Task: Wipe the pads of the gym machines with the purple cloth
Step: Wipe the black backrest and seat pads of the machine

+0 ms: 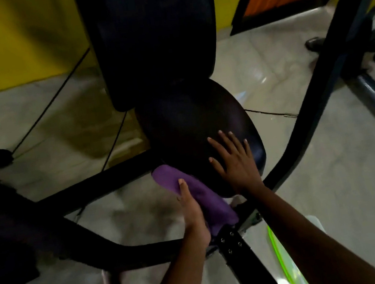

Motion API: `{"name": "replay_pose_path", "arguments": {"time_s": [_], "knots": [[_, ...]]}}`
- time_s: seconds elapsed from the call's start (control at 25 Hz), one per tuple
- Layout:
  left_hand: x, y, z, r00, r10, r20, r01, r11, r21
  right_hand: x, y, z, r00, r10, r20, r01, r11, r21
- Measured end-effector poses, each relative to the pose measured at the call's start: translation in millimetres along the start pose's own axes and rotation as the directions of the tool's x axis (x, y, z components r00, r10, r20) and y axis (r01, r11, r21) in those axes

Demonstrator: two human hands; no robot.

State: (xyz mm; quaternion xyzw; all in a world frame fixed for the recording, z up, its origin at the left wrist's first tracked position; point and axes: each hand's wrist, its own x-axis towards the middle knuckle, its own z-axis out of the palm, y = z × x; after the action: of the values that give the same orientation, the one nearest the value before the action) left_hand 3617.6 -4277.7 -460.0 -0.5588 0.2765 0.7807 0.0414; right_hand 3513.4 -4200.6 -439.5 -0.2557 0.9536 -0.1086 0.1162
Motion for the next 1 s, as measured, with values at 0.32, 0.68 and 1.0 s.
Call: {"name": "replay_pose_path", "arguments": {"time_s": [0.32,0.68,1.0], "knots": [[65,55,30,0.897,0.359,-0.257,-0.274,0.909,0.315,7,19,13,0.986,-0.092,-0.136,0.083,0.994,-0.068],[196,142,-26,0.207,-0.713,0.67,0.276,0.7,0.659,9,16,15,0.99,-0.076,-0.121,0.063,0.992,-0.107],[115,116,5,0.959,0.277,-0.054,-0.252,0.926,0.281,111,-56,26,0.997,-0.062,-0.042,0.062,0.998,-0.003]]}}
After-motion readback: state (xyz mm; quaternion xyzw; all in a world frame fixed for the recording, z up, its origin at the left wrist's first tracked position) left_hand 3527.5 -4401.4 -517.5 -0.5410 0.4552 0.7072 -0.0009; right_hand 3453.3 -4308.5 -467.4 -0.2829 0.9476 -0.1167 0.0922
